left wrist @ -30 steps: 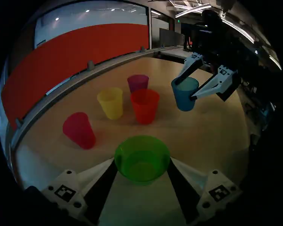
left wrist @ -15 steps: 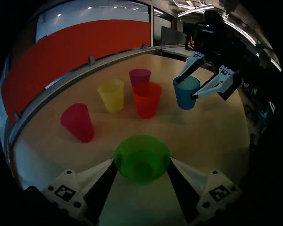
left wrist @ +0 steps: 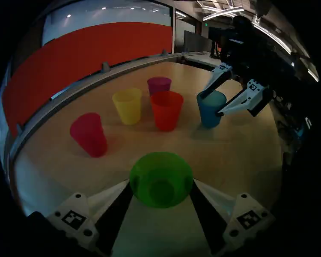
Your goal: Pour water
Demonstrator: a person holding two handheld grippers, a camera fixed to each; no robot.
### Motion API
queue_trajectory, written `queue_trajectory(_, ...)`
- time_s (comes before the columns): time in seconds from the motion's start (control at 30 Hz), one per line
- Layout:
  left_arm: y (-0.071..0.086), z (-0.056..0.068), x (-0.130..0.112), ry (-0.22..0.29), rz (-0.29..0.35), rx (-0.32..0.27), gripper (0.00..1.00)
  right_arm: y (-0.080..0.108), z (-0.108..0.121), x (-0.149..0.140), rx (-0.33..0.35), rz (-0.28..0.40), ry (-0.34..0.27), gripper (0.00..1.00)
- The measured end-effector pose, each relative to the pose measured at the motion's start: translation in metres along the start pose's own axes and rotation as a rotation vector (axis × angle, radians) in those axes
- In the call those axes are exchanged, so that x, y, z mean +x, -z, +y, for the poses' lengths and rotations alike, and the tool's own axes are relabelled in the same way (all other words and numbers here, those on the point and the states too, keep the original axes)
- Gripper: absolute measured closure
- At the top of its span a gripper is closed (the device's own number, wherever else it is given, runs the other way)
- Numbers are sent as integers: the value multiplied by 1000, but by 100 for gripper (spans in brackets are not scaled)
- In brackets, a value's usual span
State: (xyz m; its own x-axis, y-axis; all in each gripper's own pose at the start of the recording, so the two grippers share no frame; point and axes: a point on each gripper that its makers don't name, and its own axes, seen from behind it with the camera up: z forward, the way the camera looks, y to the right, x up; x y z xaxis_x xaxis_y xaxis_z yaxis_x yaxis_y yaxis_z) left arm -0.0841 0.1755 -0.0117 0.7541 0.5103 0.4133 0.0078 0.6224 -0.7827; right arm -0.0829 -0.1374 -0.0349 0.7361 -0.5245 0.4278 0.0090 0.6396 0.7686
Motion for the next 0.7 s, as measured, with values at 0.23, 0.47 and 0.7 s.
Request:
queue_trajectory(0.23, 1, 0, -1, 1, 5, 5, 14, 0, 0, 0, -4, 1, 0, 7)
queue_trajectory(0.47, 1, 0, -1, 1, 7, 5, 12, 0, 0, -1, -6, -1, 0, 7)
queue_trajectory(0.7, 2, 2, 0, 3, 8, -4, 2, -1, 1, -1, -7, -1, -1, 7)
